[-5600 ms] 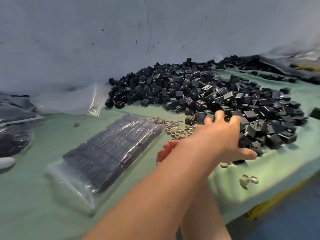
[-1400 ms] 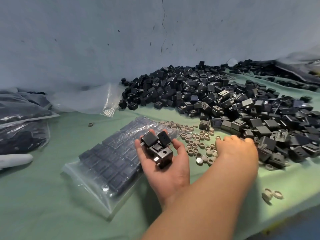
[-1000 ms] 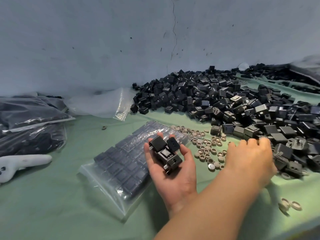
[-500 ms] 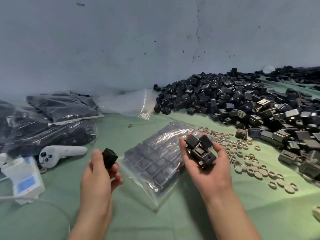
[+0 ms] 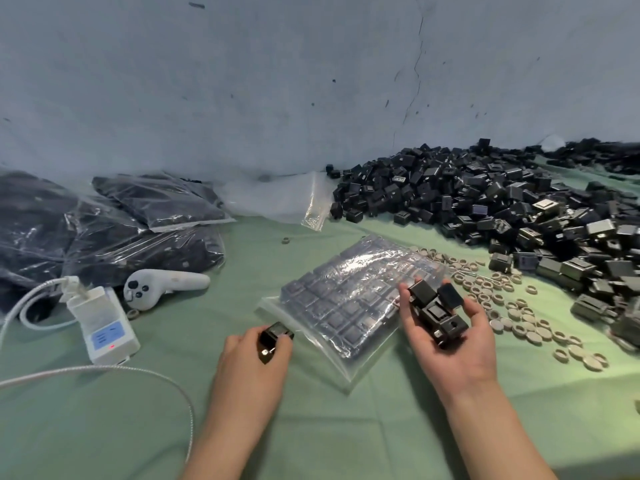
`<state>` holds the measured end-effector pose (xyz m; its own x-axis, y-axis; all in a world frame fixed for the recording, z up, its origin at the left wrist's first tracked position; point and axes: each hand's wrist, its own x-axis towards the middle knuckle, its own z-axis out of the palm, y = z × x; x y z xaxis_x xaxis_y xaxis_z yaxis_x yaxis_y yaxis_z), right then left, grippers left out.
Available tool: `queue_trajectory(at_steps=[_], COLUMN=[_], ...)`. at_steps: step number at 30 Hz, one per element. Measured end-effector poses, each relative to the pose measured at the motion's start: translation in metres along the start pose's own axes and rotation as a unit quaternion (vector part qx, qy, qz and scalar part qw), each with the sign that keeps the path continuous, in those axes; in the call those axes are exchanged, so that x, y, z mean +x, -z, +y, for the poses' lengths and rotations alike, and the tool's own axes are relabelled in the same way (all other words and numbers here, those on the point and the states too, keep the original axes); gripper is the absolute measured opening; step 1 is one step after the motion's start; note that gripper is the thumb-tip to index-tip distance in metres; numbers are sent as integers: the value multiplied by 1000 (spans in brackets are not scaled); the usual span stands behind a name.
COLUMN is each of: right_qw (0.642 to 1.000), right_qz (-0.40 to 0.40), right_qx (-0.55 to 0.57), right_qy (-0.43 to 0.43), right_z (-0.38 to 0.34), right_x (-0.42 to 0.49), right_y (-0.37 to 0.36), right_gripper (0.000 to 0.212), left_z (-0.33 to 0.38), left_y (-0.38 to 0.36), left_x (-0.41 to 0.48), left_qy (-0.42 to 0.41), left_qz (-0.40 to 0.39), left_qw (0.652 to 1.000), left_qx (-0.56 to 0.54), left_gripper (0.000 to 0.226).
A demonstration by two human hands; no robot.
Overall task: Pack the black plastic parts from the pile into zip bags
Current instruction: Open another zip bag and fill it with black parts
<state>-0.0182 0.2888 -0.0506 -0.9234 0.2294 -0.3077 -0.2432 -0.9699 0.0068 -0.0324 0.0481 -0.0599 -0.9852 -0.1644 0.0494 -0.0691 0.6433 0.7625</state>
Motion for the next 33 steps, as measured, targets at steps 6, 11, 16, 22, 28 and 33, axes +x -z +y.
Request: queue_trajectory(at_steps=[6,11,16,22,28,33], right_qw=[999,996,995,993,995,996], right_qz=[-12,-30,-32,-30,-28,-21], right_qx=[-52,-79,-96,-113,-93,-85], right_qy=[6,5,5,6,12,7], right_z=[4,8,10,8,6,7], right_x=[-4,-5,-7,-6,-2,-1], right_y=[12,15,17,17,12,10], right_gripper=[39,36,33,32,28,26], left_z=[1,-1,0,-2,4,9], left_y=[-2,-2,-1,-8,-17,-24], left_x=[-4,-3,-4,-5,7,15], left_qy=[-66,-57,-110,-217,-184,-127], left_qz=[-23,-43,-82,-127,-66,-33], left_qw=[997,997,991,963,981,990], left_qx=[17,8,13,97,13,-49], left_gripper=[31,37,32,31,38,22])
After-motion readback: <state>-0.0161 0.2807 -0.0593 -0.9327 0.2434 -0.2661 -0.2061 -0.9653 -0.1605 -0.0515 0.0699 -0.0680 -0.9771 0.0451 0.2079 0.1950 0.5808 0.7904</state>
